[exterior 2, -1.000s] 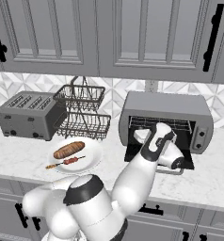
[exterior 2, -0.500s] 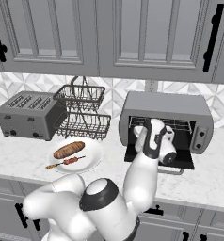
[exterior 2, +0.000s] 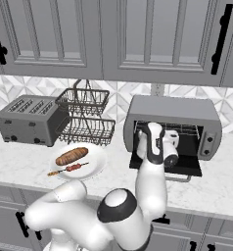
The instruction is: Pick up the kebab skewer and baguette bread, and place them inside the toaster oven. Close the toaster oven door and start by setting the timer.
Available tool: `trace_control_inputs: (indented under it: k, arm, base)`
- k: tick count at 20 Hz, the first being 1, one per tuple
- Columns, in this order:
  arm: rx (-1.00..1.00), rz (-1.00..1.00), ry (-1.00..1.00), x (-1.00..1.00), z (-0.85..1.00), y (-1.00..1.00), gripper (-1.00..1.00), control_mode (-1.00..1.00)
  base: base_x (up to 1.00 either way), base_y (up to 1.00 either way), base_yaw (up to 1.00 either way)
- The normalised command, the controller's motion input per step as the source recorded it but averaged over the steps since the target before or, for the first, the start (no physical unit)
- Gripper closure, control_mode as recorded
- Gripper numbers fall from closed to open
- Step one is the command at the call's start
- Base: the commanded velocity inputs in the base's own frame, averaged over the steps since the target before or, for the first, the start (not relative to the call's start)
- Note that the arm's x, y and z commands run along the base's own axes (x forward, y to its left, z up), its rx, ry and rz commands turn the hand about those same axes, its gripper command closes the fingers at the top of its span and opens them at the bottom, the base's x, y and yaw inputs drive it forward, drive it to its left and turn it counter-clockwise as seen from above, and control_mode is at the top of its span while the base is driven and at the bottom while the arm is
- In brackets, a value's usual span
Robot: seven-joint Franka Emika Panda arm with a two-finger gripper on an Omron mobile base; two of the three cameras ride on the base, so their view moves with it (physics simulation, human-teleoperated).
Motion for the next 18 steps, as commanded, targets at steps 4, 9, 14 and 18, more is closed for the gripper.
trace_control_inputs:
  k: [4,9,14,18]
  arm:
    - [-0.01,-0.02,0.0,0.2,-0.01,-0.15,-1.0,-1.0]
    - [0.0,-0.02,0.03,0.15,-0.16,-0.12,-1.0,-1.0]
    - [0.0,0.0,0.23,0.01,-0.58,-0.16,-1.0,-1.0]
    - [0.0,0.0,0.29,-0.04,-0.68,-0.07,-1.0,-1.0]
  base:
    - [0.0,0.0,0.0]
    - [0.0,0.0,0.0]
    - [0.0,0.0,0.0]
    - [0.0,0.0,0.0]
